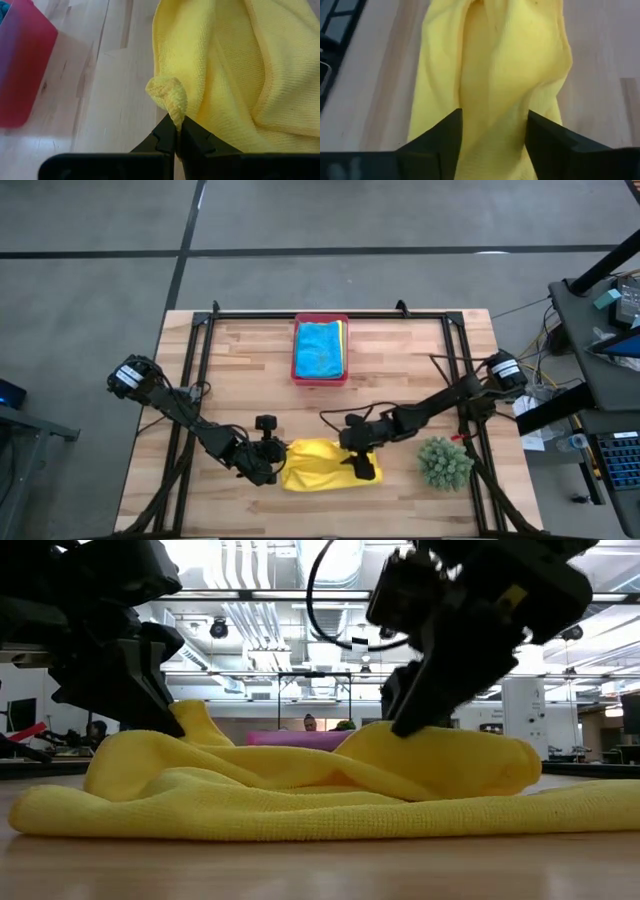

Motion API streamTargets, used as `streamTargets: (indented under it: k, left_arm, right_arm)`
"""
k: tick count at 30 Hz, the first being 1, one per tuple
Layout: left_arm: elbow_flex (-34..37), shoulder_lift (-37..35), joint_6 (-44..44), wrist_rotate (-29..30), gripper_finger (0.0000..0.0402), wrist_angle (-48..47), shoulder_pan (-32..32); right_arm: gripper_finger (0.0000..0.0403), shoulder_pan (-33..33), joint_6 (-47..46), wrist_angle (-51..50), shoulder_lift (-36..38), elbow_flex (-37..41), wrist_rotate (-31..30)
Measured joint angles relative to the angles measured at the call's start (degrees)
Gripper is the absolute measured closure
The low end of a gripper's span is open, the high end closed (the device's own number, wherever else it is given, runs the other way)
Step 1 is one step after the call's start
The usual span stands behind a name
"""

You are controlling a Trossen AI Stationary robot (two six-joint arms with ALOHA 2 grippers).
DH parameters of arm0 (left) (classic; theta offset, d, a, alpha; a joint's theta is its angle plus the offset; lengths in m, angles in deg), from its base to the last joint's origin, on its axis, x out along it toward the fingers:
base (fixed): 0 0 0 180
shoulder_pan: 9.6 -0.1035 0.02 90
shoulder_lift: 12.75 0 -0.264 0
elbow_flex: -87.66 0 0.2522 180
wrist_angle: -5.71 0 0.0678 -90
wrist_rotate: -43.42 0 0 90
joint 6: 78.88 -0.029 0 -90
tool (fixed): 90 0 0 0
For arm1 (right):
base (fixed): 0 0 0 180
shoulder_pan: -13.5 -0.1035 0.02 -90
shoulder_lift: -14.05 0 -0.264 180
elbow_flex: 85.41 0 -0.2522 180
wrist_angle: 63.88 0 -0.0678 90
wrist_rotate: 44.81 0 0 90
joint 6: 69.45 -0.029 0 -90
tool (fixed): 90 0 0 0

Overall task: Fold microfiber towels
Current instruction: Fold the yellow towel

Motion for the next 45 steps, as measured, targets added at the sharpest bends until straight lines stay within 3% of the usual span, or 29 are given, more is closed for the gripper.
streamTargets:
  k: [6, 12, 21, 31, 39, 45]
  left_arm:
    - [0.00, 0.00, 0.00, 0.00, 0.0402, 0.01, 0.00]
    - [0.00, 0.00, 0.02, -0.02, 0.0402, 0.03, 0.00]
    - [-0.02, 0.00, 0.03, 0.00, 0.0402, -0.35, 0.02]
    - [-1.61, -4.60, -2.91, 0.29, 0.0402, -0.76, 0.76]
    - [-1.75, -9.64, -8.92, 7.85, 0.0402, -0.68, 0.74]
    - [-2.82, -14.15, -15.53, 9.88, 0.0402, -0.59, 0.66]
  right_arm:
    - [0.0277, -0.19, 0.03, 0.34, -2.57, 0.02, 6.88]
    - [0.0332, -0.64, 0.00, 0.50, -1.41, -0.31, 8.66]
    - [0.0364, -1.40, -1.20, -3.28, 1.21, -0.74, 9.68]
    - [0.0365, -1.41, -0.70, -18.88, 8.48, -3.36, -2.67]
    - [0.0365, -1.40, 4.16, -32.72, 9.58, -10.31, -14.01]
    - [0.0365, -1.40, 8.12, -43.71, 9.58, -17.88, -22.93]
